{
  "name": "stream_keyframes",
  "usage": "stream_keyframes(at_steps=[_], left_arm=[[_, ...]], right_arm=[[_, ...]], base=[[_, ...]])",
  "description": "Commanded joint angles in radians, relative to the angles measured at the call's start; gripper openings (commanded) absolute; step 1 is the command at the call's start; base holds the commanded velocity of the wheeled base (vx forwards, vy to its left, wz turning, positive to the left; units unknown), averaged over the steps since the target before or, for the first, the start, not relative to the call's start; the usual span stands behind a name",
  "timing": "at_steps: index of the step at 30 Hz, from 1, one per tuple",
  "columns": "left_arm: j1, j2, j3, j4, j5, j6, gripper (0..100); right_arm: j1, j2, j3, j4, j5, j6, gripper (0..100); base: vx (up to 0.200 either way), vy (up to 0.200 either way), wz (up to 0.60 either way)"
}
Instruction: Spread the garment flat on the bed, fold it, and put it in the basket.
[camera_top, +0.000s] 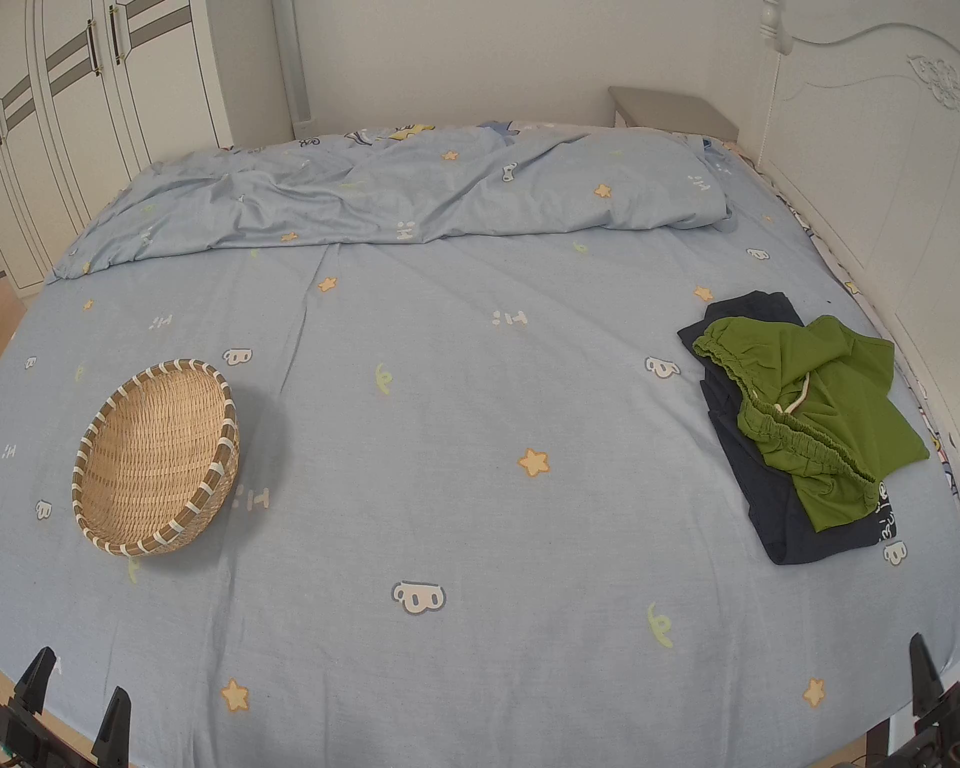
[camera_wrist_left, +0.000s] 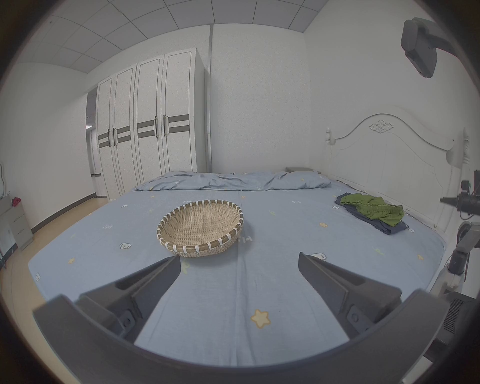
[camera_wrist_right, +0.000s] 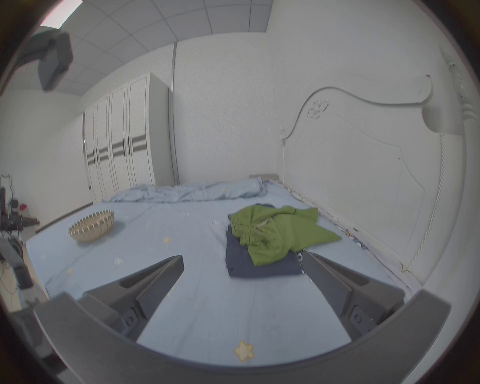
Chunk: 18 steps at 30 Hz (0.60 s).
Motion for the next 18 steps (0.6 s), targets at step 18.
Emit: stream_keyframes(at_steps=[18], left_arm=[[0.000,-0.002,0.018,0.000,-0.001,0.000,100]], right_arm=[[0.198,1.045,-0.770,0.224,-0.010,-0.031,100]], base=[[0.000,0.000,0.00]])
